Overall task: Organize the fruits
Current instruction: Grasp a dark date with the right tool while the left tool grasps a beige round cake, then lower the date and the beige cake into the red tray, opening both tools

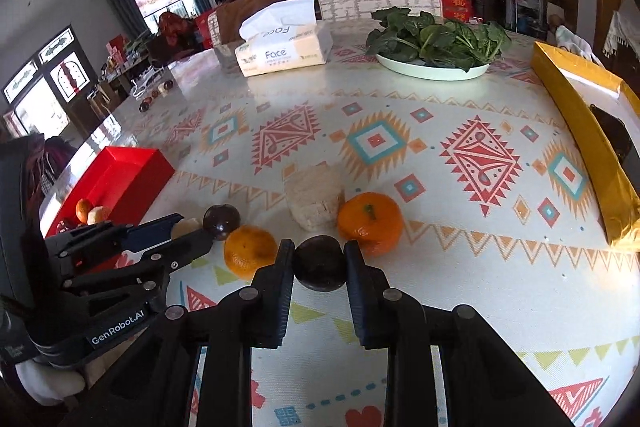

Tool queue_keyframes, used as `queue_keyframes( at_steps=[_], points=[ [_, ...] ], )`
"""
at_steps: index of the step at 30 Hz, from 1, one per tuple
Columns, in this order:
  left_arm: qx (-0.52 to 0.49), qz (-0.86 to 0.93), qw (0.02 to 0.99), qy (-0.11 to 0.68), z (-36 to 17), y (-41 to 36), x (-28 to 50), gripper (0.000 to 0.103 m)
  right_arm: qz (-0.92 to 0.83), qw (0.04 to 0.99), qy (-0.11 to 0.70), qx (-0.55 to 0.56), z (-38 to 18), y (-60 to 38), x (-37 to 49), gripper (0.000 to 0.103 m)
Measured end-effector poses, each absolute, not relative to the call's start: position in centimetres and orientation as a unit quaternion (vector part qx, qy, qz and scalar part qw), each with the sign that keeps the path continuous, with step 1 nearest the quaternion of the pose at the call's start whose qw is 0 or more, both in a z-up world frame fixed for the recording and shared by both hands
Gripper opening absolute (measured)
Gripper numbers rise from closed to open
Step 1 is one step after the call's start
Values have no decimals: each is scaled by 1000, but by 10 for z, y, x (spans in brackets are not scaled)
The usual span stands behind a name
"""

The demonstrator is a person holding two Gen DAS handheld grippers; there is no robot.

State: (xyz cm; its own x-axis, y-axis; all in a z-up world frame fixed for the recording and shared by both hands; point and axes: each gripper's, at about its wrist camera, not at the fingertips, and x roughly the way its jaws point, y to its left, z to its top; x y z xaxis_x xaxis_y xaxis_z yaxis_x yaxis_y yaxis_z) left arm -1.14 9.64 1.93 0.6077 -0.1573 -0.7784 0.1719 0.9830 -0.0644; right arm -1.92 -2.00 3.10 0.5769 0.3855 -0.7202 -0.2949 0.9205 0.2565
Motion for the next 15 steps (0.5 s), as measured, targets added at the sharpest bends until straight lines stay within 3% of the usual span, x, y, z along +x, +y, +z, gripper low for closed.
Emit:
queue_keyframes(
  at_steps=[15],
  points=[
    [-133,-40,917,375,67,199,-80,32,252,853,417,189,32,-45,-16,27]
  ],
)
